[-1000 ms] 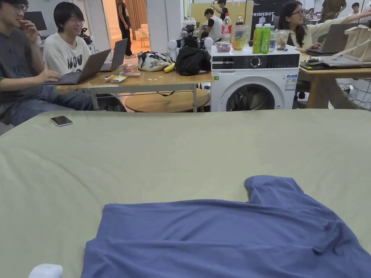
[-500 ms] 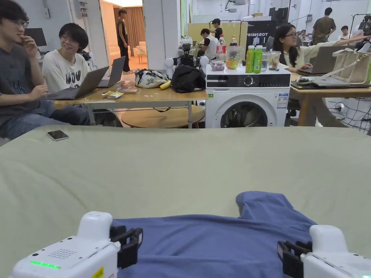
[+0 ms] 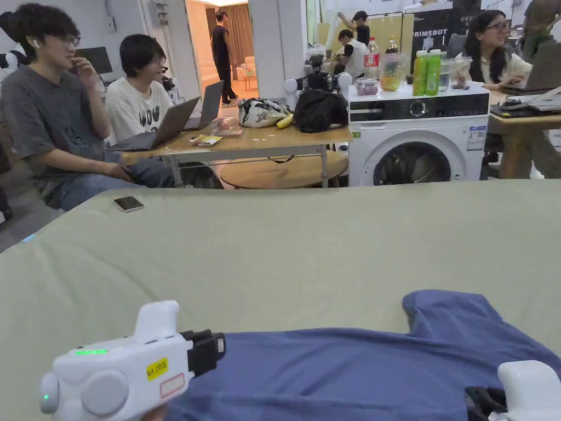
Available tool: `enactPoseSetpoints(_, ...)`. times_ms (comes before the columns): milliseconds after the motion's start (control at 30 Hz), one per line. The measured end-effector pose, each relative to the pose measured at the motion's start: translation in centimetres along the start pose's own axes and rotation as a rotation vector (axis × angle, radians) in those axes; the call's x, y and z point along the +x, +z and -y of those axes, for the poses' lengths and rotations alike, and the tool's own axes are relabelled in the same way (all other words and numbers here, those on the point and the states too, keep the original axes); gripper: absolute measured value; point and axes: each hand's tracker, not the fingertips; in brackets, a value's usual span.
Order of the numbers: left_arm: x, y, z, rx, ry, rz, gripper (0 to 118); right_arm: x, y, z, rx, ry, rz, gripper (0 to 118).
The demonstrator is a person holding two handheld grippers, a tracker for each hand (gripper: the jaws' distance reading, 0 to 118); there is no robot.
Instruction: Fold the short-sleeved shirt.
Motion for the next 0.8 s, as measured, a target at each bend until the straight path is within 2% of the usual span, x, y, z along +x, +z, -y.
enactPoseSetpoints(100,-3.5,-4.2,-3.1,-0.030,0.043,-0.115,58,1.1,0.4,0.1,-0.016,-0.028,-0.022,0)
enactPoseSetpoints(133,-4.5,-5.8,-4.1,-0.078,0.040,-0.164,62,1.5,0.5,0.2,-0.020,-0.032,-0.025,0)
enactPoseSetpoints(267,-6.9,-12.0,-5.2,-0.262,0.079,-0.205,62,3.8,0.0,0.3,-0.051,-0.074,-0.010,0)
enactPoseSetpoints(400,-7.4,-16.0,-4.2,-0.333,0.106,-0.226,62,6.1,-0.7,0.6,-0.085,-0.099,0.036,0)
enactPoseSetpoints(467,-6.7,-16.2,-3.6,-0.306,0.050,-0.267,52,6.7,-0.7,0.5,-0.103,-0.096,0.054,0)
enactPoseSetpoints(533,-5.6,-17.0,-3.7,-0.330,0.033,-0.269,17,7.5,-1.0,0.2,-0.107,-0.094,0.060,0)
enactPoseSetpoints(567,-4.9,-17.2,-3.8,-0.337,-0.024,-0.319,2,8.0,-1.5,-0.2,-0.117,-0.091,0.057,0)
enactPoseSetpoints(633,-3.5,-17.7,-3.8,-0.395,-0.147,-0.348,0,9.4,-2.9,-2.2,-0.117,-0.095,0.053,0)
enactPoseSetpoints(733,-3.2,-18.5,-4.4,-0.454,-0.181,-0.370,0,12.1,-6.3,-6.2,-0.128,-0.102,0.084,0)
enactPoseSetpoints(767,-3.2,-18.7,-4.6,-0.461,-0.178,-0.373,0,13.0,-7.7,-7.4,-0.149,-0.088,0.111,6)
enactPoseSetpoints(800,-3.2,-18.9,-4.7,-0.466,-0.173,-0.374,0,14.0,-9.5,-8.6,-0.194,-0.072,0.139,37)
